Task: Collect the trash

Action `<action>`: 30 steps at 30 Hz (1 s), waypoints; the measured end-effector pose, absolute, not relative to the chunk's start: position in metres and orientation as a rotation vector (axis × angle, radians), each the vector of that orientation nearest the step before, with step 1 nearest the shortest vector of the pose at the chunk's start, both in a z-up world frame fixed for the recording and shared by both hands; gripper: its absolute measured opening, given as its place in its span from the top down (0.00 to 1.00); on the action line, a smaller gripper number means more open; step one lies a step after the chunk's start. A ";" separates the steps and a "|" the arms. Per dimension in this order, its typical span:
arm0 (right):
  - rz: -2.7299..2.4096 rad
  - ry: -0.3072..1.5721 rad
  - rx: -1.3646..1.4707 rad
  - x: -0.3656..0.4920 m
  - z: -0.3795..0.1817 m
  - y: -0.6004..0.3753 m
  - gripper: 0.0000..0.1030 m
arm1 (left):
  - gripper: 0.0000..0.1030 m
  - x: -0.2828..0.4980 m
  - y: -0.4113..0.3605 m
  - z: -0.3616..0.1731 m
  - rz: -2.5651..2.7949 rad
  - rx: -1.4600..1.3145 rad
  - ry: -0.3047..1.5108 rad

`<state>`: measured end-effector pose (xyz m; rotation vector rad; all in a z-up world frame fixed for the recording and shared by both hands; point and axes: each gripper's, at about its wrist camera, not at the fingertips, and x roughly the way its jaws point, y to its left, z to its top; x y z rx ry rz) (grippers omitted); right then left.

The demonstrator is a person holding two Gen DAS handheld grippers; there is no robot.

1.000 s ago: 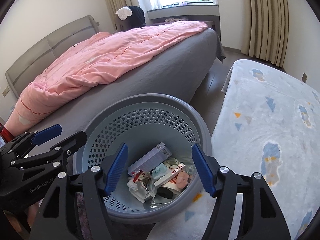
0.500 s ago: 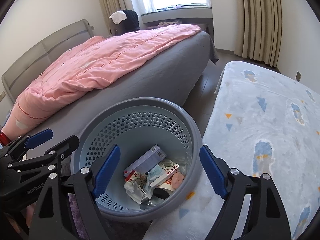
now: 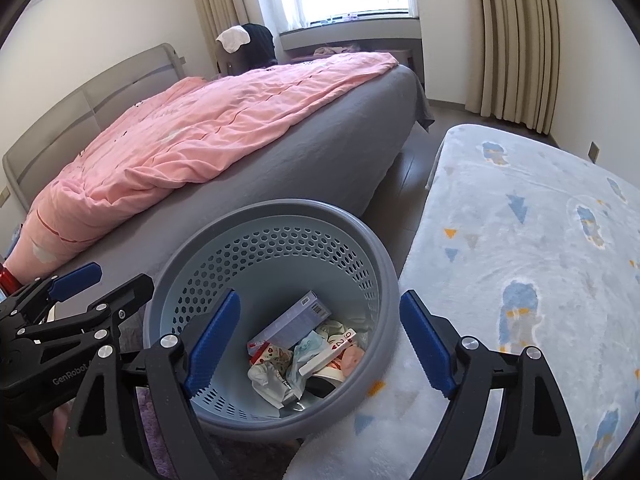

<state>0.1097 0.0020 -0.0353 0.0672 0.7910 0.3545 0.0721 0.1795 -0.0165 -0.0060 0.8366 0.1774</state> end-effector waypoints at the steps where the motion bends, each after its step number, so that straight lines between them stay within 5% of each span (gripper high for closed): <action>1: 0.354 0.791 0.068 0.109 -0.035 0.002 0.22 | 0.24 0.071 0.180 -0.016 0.178 -0.006 0.835; 30: 0.345 0.792 0.071 0.105 -0.034 -0.004 0.21 | 0.24 0.074 0.177 -0.018 0.192 0.016 0.858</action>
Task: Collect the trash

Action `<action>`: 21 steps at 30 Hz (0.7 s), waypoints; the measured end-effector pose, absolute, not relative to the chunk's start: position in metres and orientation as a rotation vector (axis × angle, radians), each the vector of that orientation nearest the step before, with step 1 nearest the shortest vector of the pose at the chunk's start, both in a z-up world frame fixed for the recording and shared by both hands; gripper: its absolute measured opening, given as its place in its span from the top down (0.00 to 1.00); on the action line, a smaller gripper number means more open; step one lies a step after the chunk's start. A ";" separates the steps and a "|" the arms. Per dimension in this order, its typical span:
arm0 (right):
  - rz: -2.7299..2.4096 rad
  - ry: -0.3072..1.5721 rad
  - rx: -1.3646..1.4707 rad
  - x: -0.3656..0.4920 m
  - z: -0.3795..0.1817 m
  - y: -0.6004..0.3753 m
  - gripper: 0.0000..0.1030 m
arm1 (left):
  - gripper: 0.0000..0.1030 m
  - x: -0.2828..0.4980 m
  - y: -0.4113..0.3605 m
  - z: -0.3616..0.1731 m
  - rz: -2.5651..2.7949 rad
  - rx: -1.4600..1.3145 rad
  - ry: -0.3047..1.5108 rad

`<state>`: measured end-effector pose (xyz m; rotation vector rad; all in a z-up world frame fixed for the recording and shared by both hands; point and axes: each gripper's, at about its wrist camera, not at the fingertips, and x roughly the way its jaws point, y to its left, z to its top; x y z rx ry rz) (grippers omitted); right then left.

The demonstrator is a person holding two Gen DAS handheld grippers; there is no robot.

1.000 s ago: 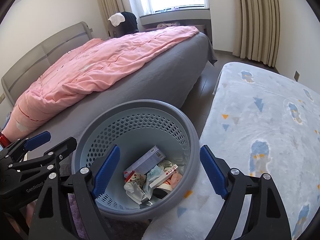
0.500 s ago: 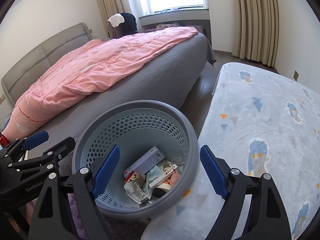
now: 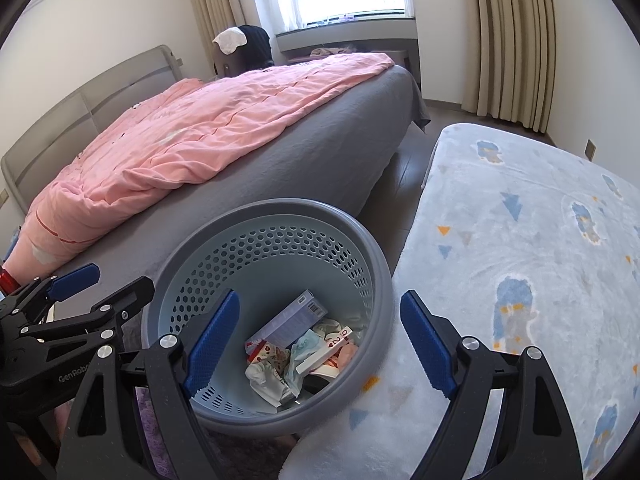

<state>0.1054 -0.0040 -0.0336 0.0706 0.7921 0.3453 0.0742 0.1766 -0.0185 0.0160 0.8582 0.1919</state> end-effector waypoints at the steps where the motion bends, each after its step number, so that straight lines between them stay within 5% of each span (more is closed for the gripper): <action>1: 0.345 0.792 0.070 0.105 -0.034 -0.004 0.21 | 0.24 0.074 0.177 -0.019 0.192 0.016 0.858; 21: 0.346 0.792 0.070 0.106 -0.034 -0.003 0.21 | 0.24 0.075 0.177 -0.019 0.194 0.018 0.856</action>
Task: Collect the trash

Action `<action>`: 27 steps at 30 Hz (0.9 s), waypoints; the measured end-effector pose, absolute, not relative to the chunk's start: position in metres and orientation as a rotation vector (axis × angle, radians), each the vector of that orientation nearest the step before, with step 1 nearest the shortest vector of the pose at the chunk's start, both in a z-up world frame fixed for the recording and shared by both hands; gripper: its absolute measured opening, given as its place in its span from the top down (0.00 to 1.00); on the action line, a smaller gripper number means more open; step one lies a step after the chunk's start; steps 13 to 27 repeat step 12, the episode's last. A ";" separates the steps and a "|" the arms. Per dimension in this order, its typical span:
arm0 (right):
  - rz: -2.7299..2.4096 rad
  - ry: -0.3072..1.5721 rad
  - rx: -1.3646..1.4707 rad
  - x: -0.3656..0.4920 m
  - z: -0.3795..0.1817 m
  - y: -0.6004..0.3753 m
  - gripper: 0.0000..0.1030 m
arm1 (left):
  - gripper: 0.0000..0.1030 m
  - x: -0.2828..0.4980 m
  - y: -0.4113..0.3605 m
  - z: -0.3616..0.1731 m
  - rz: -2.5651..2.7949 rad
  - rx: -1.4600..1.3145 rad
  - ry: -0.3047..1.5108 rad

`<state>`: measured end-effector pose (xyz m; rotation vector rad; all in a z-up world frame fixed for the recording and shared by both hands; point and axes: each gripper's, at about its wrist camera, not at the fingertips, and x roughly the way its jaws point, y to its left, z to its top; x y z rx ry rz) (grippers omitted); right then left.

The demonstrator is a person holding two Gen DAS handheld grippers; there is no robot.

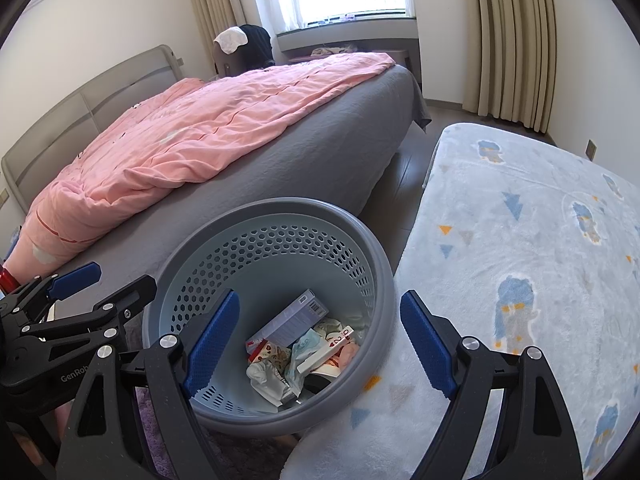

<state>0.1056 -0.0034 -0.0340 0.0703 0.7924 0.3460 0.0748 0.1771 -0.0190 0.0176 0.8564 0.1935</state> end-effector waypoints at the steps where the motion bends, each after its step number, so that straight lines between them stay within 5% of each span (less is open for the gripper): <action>1: 0.346 0.792 0.071 0.106 -0.034 -0.003 0.21 | 0.24 0.075 0.177 -0.019 0.193 0.016 0.854; 27: 0.347 0.793 0.071 0.106 -0.034 -0.003 0.21 | 0.24 0.075 0.180 -0.020 0.204 0.004 0.864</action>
